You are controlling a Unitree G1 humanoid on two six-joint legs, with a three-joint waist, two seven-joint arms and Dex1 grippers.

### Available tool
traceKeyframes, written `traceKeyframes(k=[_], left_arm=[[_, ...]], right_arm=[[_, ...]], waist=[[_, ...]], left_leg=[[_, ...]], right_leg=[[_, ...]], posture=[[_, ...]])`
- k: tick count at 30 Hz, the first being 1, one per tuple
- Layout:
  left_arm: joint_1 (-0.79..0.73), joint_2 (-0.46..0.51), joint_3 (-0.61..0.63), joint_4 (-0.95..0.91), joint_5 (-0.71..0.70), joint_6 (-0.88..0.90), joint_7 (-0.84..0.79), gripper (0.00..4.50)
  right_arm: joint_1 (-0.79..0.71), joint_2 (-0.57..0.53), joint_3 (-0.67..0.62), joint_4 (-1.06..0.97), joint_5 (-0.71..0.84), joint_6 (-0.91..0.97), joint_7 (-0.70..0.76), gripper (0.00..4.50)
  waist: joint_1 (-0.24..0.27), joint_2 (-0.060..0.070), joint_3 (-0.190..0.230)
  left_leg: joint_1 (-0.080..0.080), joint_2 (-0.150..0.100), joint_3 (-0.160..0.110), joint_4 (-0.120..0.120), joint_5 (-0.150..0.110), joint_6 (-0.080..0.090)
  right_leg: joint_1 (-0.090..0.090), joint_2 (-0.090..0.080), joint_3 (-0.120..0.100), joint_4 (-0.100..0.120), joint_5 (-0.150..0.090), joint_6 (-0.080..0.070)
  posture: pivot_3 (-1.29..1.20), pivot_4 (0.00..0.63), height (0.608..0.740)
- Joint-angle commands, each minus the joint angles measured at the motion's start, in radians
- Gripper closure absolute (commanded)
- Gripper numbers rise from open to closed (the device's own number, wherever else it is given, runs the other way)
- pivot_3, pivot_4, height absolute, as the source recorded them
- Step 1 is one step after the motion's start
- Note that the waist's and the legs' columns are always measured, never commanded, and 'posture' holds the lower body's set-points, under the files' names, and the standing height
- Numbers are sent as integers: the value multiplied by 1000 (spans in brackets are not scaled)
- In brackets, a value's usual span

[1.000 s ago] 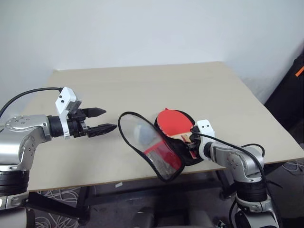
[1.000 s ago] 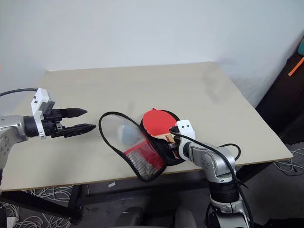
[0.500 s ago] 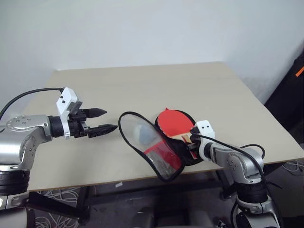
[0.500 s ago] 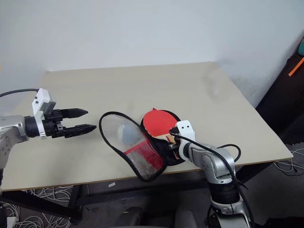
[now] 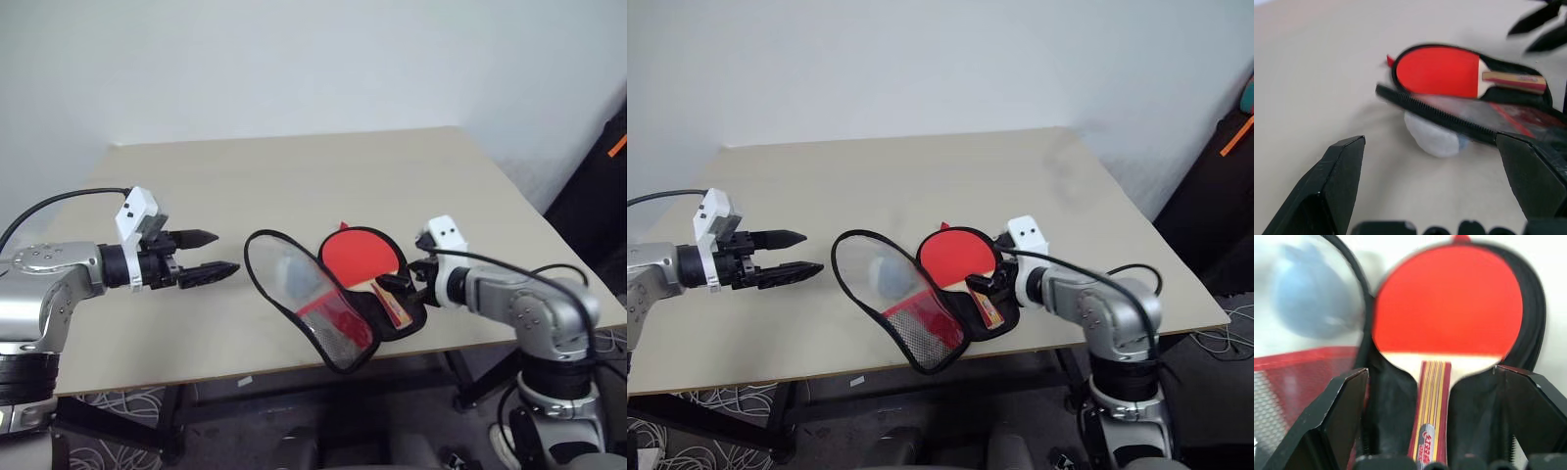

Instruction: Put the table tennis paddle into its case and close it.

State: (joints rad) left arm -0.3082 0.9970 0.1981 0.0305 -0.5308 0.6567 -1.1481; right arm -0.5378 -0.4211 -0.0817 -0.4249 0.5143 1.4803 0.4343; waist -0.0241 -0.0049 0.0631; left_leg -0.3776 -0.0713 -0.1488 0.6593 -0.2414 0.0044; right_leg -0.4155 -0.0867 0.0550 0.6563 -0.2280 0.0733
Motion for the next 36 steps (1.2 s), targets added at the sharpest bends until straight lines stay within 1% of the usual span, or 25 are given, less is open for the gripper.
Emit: traceKeyframes(k=[1,4,5,6,8,10,11,13,16,17,18,23,25,29,30,32,34,36], left_arm=[[9,34,54,50,12,-35,-18,0],[24,16,53,75,21,-55,-6,0],[27,4,52,74,21,-60,5,386],[33,-10,50,65,13,-59,10,600],[42,-40,41,44,6,-56,26,1259],[42,-84,34,14,-12,-41,49,2009],[42,-99,27,5,-12,-37,57,2304],[45,-123,2,-14,-8,-31,54,3091],[15,-172,-33,-38,-12,-21,71,4185],[-1,-189,-42,-50,-16,-17,80,4486],[-13,-201,-48,-54,-16,-15,84,4486],[-155,-324,-145,-89,-10,2,118,4486],[-227,-399,-192,-86,-2,3,145,4486],[-298,-499,-246,-86,13,3,192,4486],[-305,-535,-269,-95,20,1,212,4486],[-306,-575,-297,-112,26,5,238,4486],[-275,-590,-323,-159,15,13,237,4486],[-235,-588,-325,-209,-13,62,254,4486]], right_arm=[[-88,-90,-58,49,25,-67,69,18],[-118,-137,-53,128,7,-132,80,18],[-121,-144,-50,143,4,-146,80,0],[-123,-149,-45,154,1,-159,77,0],[-124,-154,-39,167,-1,-177,75,0],[-126,-169,-26,171,-4,-192,81,0],[-126,-180,-18,169,-5,-197,87,0],[-123,-206,-7,158,1,-200,104,0],[-120,-258,15,134,11,-219,148,0],[-121,-270,17,130,15,-223,158,0],[-123,-275,19,132,15,-227,163,0],[-153,-285,19,139,12,-240,168,0],[-162,-287,20,146,10,-247,171,0],[-166,-302,20,158,8,-265,186,0],[-164,-317,24,169,0,-283,197,0],[-161,-339,30,184,-12,-310,212,0],[-159,-378,43,198,-29,-355,244,0],[-163,-451,47,218,-35,-426,324,0]], waist=[[0,1,1],[2,0,0],[2,0,0],[2,0,0],[2,0,0],[2,0,0],[3,0,0],[3,0,0],[4,0,0],[4,0,0],[4,0,0],[5,-1,0],[4,-1,0],[1,-2,0],[1,-1,0],[4,-1,0],[3,-2,0],[2,-1,0]], left_leg=[[0,0,0,0,0,0],[0,0,0,0,0,0],[0,0,0,0,0,0],[0,1,0,0,0,0],[0,1,0,0,0,0],[-1,1,0,0,0,0],[-1,1,0,0,0,0],[-2,2,0,1,0,0],[-2,2,0,1,0,0],[-2,1,0,1,0,0],[-2,1,0,1,0,0],[-2,0,-1,2,0,0],[-1,-1,-1,2,0,0],[-1,-1,0,2,0,0],[-1,-1,0,2,0,0],[-1,-1,0,2,0,0],[-1,-1,0,3,0,0],[-1,-1,1,3,0,1]], right_leg=[[0,0,0,0,0,0],[0,0,0,-1,0,0],[1,0,-1,-1,0,0],[1,0,-1,-1,0,0],[1,-1,0,-1,0,0],[1,-1,0,-1,0,0],[0,-1,0,-1,0,0],[0,-1,0,-1,0,0],[0,-1,0,-1,0,0],[0,-1,0,-1,0,0],[1,-1,0,-1,0,0],[2,-1,-1,-1,0,0],[3,-1,-1,-2,0,0],[3,-1,0,-3,0,0],[3,-1,0,-3,0,0],[3,-1,0,-3,0,0],[4,-1,0,-3,0,0],[4,-1,1,-3,0,0]], posture=[[0,0,698],[0,0,698],[0,0,698],[0,0,698],[0,0,698],[0,0,698],[0,0,698],[0,0,698],[0,0,698],[0,0,698],[0,0,698],[0,0,698],[0,0,698],[0,0,698],[0,0,698],[0,0,698],[0,0,698],[0,0,698]])
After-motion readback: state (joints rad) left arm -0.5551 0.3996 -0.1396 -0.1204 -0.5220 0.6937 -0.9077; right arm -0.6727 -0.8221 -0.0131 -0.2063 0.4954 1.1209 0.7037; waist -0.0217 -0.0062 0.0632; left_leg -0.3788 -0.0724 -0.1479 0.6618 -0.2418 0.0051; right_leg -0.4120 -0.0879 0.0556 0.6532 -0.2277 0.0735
